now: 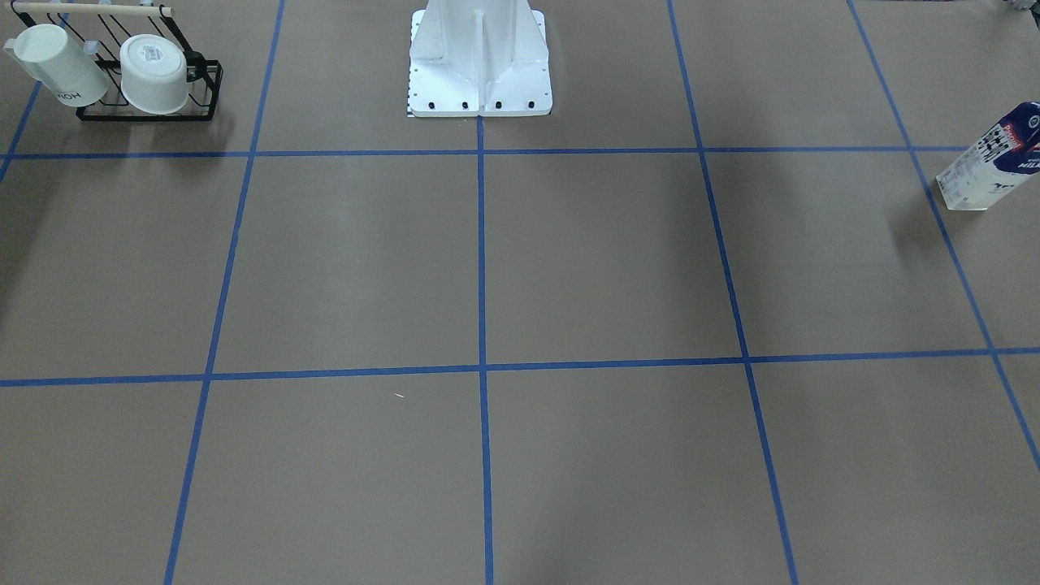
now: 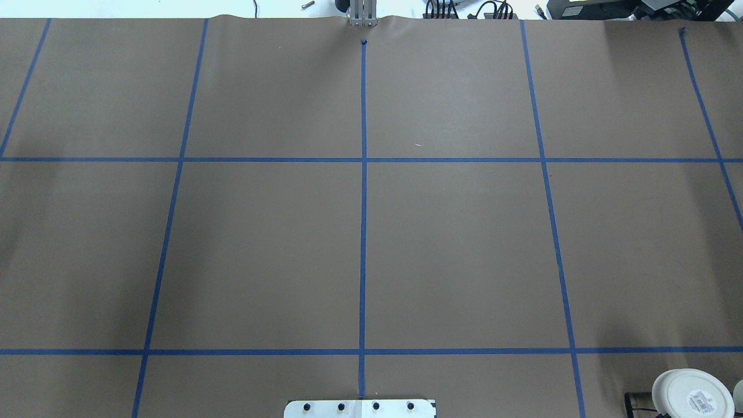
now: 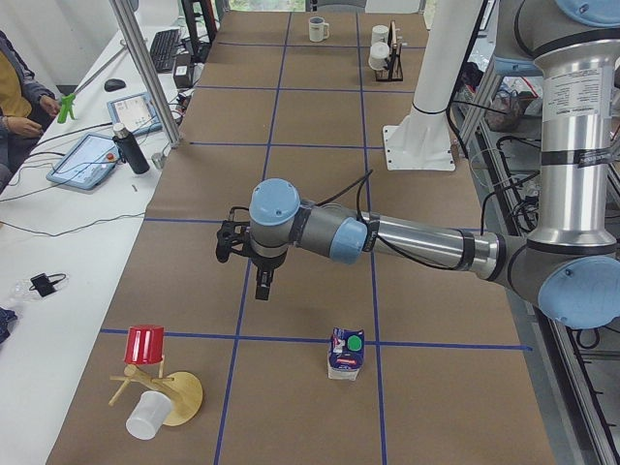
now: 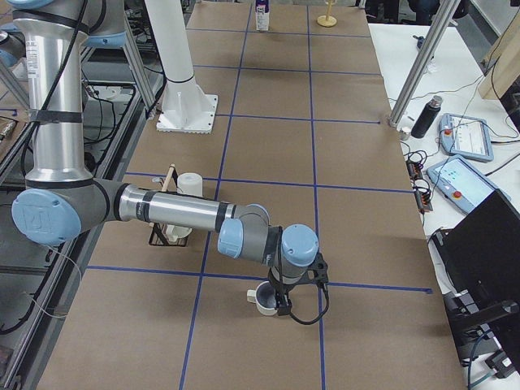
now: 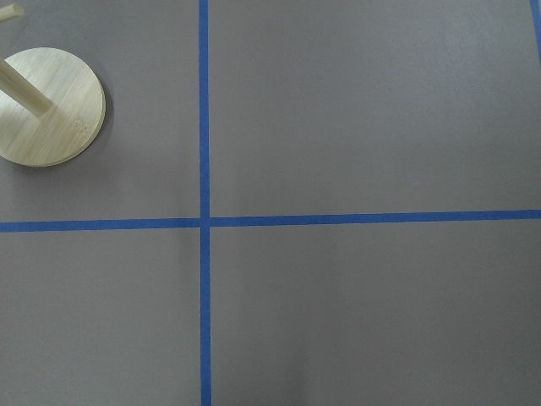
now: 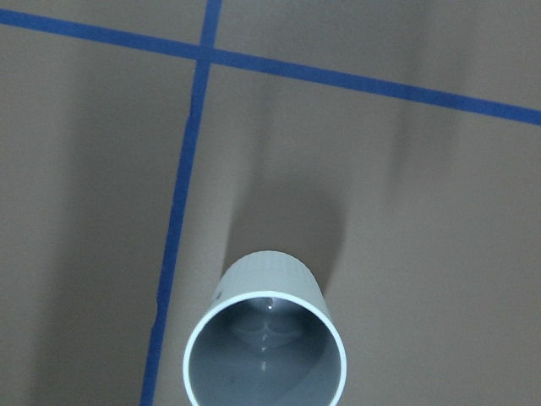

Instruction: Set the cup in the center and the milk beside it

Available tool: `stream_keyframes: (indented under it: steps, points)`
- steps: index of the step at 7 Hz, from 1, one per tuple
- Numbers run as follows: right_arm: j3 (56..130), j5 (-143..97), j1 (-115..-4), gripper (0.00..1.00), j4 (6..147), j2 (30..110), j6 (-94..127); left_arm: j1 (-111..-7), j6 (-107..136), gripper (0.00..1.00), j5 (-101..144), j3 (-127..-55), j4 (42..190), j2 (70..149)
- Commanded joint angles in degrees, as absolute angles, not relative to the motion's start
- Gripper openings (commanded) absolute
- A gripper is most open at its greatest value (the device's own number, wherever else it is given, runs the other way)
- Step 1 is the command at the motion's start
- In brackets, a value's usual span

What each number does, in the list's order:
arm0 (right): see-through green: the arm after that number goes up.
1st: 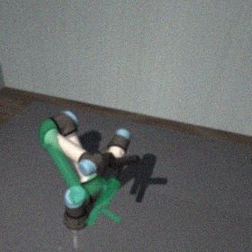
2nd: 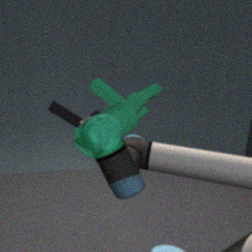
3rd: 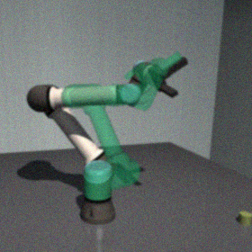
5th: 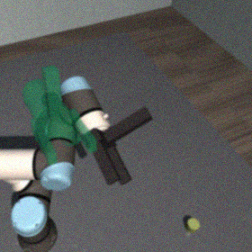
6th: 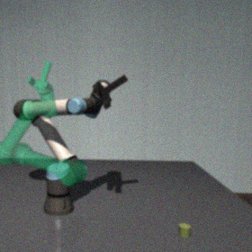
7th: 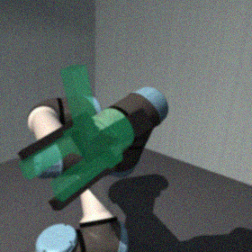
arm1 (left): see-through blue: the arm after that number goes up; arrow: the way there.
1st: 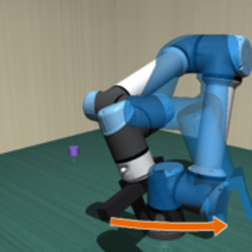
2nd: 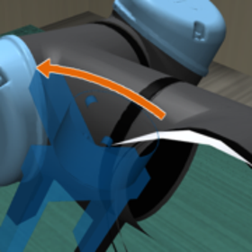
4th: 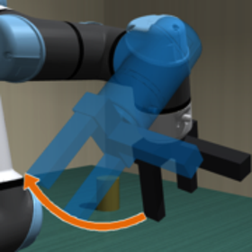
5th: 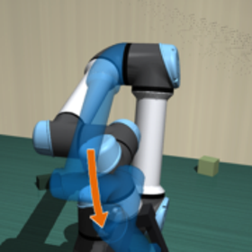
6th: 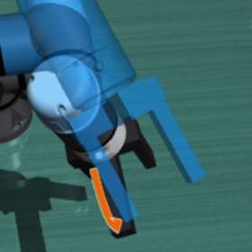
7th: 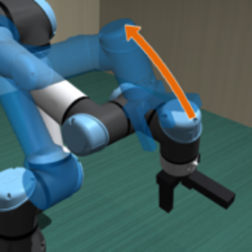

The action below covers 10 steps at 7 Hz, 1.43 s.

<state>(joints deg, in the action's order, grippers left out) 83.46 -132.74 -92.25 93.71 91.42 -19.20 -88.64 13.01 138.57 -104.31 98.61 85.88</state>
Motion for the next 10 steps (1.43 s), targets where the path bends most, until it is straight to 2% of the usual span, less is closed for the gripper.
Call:
stream_keyframes:
  steps: [1,3,7,9,10]
  points:
    - [79.11,-132.63,-92.29,1.0,90.91,91.14,-18.81,-89.29,13.01,0.98,138.78,-105.11,98.61,85.87]
    - [71.13,-132.98,-92.11,1.0,77.06,90.53,-11.05,-89.47,12.92,0.99,138.52,-105.03,98.61,85.87]
    - [68.73,-134.56,-90.27,0.99,74.44,90.7,-8.44,-89.56,13.01,0.99,138.96,-105.56,98.61,85.87]
    - [68.82,-135.0,-89.65,0.01,74.44,90.62,-8.35,-89.56,13.01,0.99,138.96,-105.56,98.61,85.78]
    - [68.99,-135.52,-89.65,0.0,74.36,90.62,-8.35,-89.56,13.01,0.99,138.96,-105.56,98.61,85.78]
